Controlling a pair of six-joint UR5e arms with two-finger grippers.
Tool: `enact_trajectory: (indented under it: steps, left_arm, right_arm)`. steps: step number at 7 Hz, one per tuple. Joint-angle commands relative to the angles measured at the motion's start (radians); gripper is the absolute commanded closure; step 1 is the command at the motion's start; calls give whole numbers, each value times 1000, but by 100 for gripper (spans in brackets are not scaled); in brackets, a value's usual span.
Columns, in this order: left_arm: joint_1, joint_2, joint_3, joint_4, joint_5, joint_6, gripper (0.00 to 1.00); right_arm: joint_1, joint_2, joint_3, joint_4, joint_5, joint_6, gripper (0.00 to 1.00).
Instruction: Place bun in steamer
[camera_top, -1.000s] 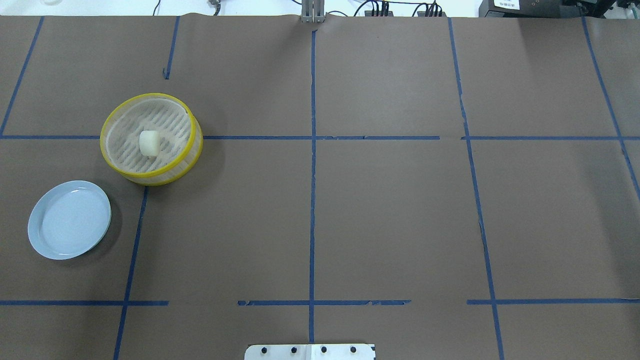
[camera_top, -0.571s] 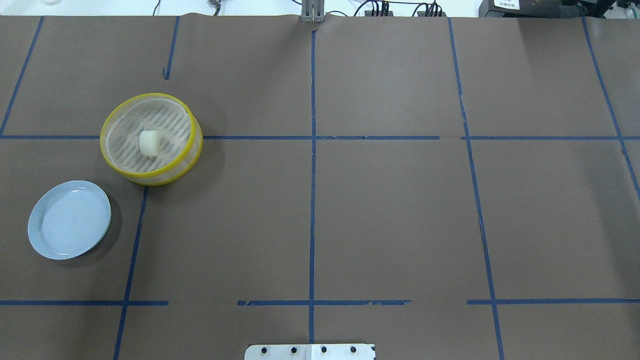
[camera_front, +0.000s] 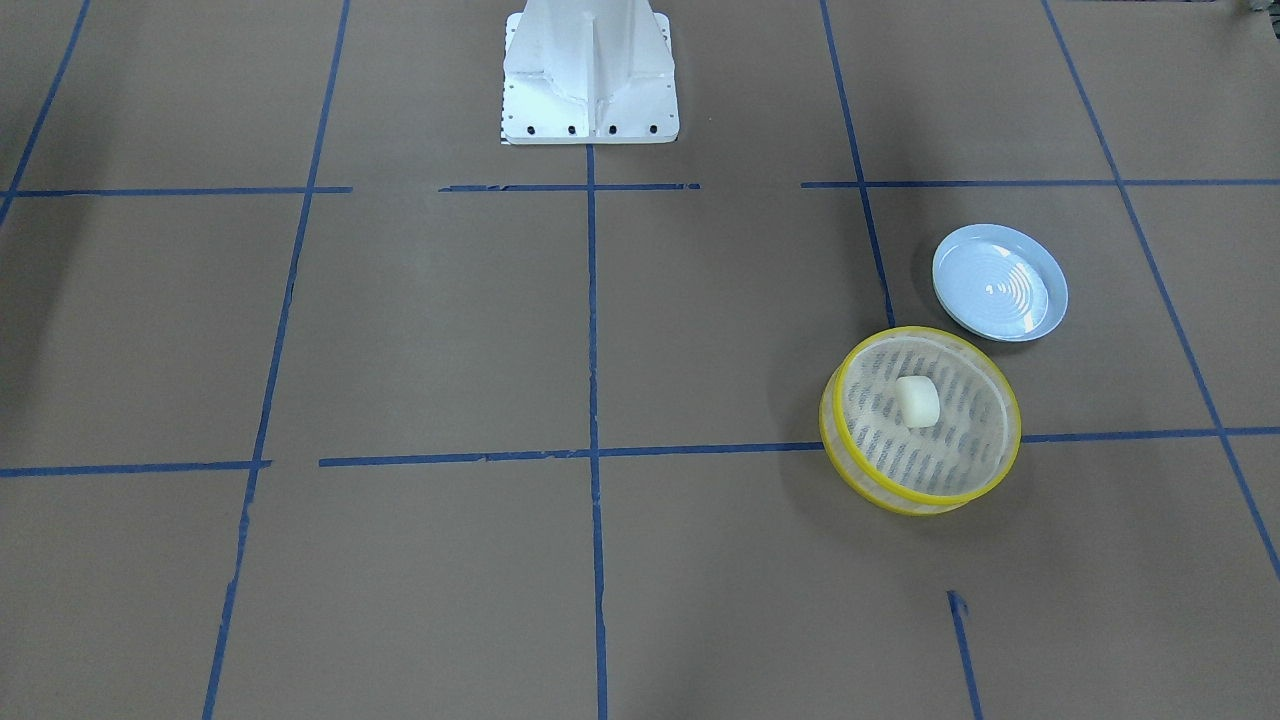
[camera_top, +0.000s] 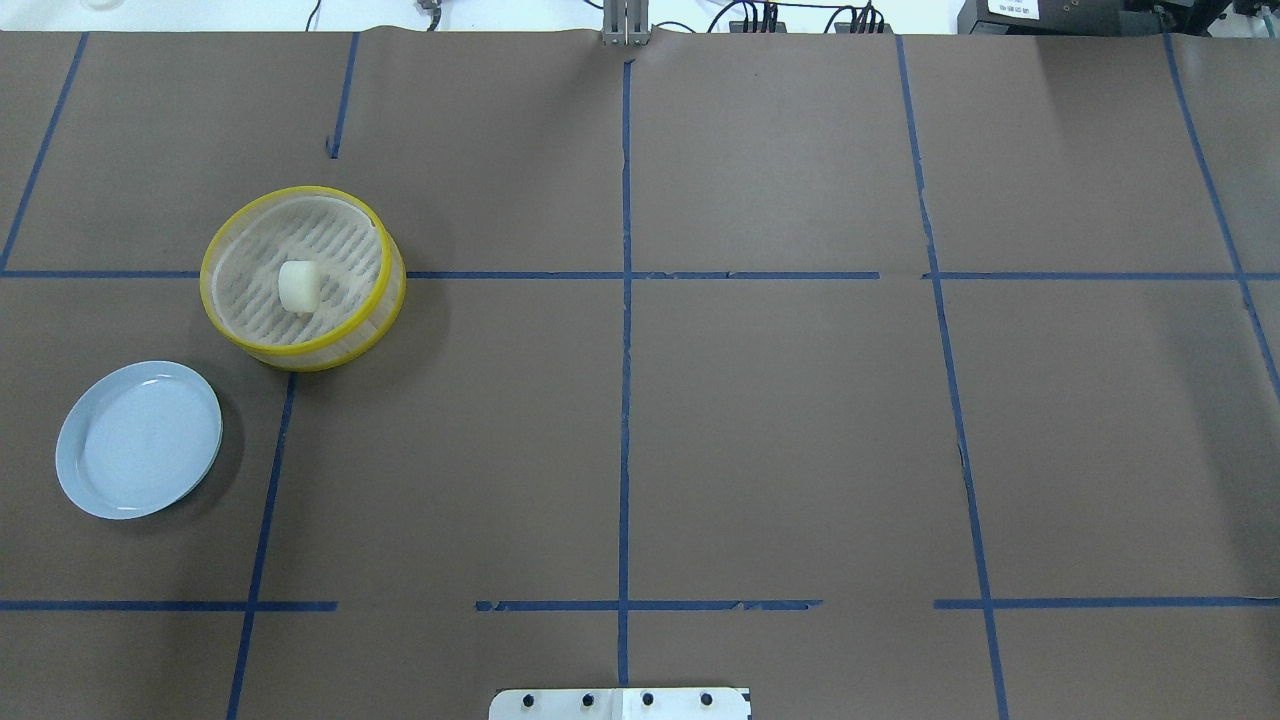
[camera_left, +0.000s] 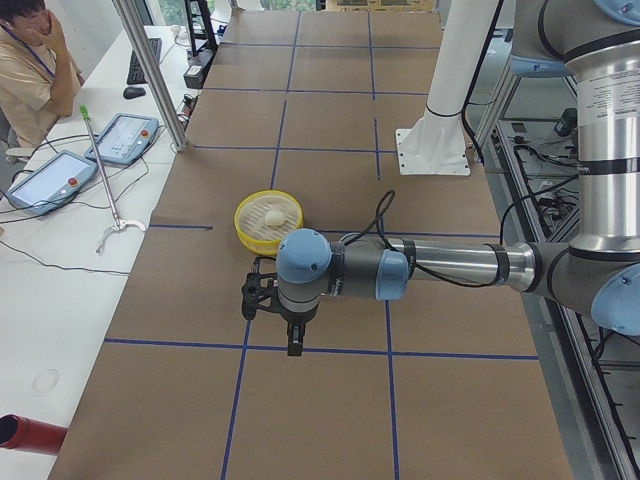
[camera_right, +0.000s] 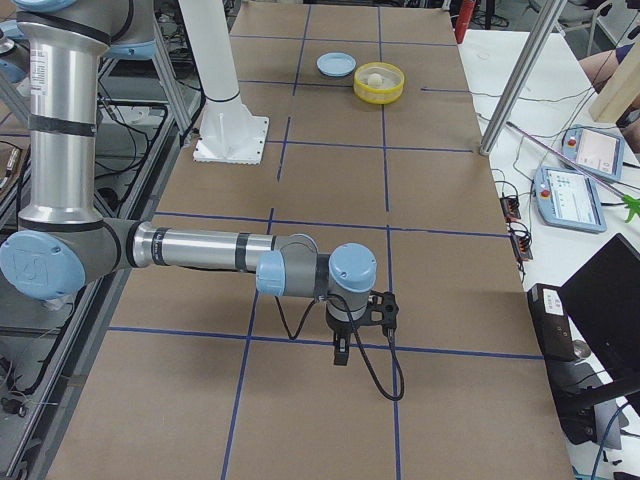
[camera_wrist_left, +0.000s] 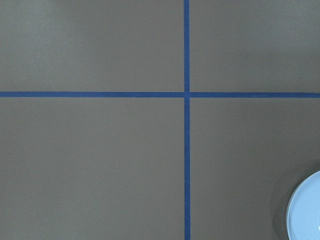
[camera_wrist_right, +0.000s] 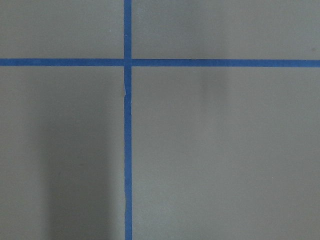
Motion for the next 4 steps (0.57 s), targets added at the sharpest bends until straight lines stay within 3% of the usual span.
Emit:
enact_trajectory:
  steps: [1, 4]
  left_arm:
    - [23, -2, 8, 21, -3, 7, 0]
    - [28, 0, 15, 21, -1, 7, 0]
  right_arm:
    - [0, 0, 0, 0, 0, 0, 0]
    - [0, 0, 0, 0, 0, 0, 0]
